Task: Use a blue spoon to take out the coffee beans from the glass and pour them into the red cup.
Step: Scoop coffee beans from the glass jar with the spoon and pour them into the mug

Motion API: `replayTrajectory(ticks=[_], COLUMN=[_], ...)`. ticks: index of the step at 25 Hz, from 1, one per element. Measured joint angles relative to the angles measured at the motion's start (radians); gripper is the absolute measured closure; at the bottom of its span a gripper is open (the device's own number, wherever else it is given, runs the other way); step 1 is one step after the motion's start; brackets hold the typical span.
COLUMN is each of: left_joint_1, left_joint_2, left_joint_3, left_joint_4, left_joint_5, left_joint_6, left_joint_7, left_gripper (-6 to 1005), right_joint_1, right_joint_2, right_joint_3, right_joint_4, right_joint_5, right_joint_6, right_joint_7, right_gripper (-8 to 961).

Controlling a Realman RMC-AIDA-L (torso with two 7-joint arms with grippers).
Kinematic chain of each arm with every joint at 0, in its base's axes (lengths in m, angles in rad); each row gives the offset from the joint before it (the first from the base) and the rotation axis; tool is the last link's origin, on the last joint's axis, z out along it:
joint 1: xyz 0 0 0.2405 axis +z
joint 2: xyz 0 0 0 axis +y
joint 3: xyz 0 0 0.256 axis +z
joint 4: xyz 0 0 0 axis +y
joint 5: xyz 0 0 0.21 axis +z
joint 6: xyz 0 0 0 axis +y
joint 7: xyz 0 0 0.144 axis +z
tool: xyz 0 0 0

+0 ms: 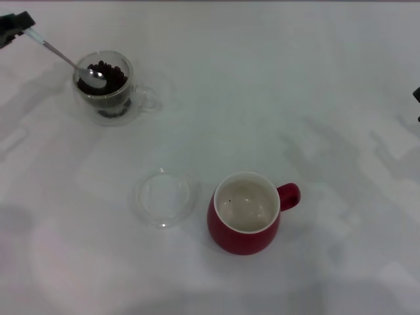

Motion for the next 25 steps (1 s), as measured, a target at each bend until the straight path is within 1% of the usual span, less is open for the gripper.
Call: replayTrajectory(ticks=[6,11,15,17,20,23,24,25], left_joint_1=[-0.035,-0.035,-0.026,-0.014,0.000,0.046,0.046,0.063], left_joint_2=[-0.023,-0.028,-0.032,-0.037,-0.036,-0.033,-0.033,-0.033], left_joint_3=[0.000,0.000,0.000,0.000,0.000,0.000,0.000,0.001], left_joint_4=[0.006,0.059,0.063,0.074,0.092,0.106,0.106,0.106], left_joint_5=[0.067,0.085,0.079,0.067,0.056,0.009,0.009,-0.009], left_joint_6=[-0.085,-0.146,-0.146,-0.141,-0.137,-0.105,-0.105,-0.094], left_joint_7=[-0.020,-0.029,-0.045,-0.066,-0.081,-0.118,-0.118,-0.128], left_gripper=[873,872,872,872,872,872,872,872], right_joint_1=[-0.010,-0.011,-0.006,-0.004,-0.003,-0.001,0.000,0.000], right_joint_2=[0.002,0.002,0.002,0.002,0.002,0.002,0.002,0.002], right_joint_3=[-0.002,-0.002,-0.002,-0.002,-0.002,0.000,0.001,0.001], right_joint_4=[-0.001,-0.001,-0.001,-0.001,-0.001,-0.001,-0.001,-0.001], right_joint_5=[-0.004,-0.009,-0.010,-0.011,-0.011,-0.011,-0.011,-0.011], right_joint_6=[-0.001,0.009,0.010,0.010,0.011,0.012,0.012,0.012], right_joint_7=[0.001,0.001,0.001,0.001,0.001,0.001,0.001,0.001], right_gripper=[346,346,347,347,347,347,347,347])
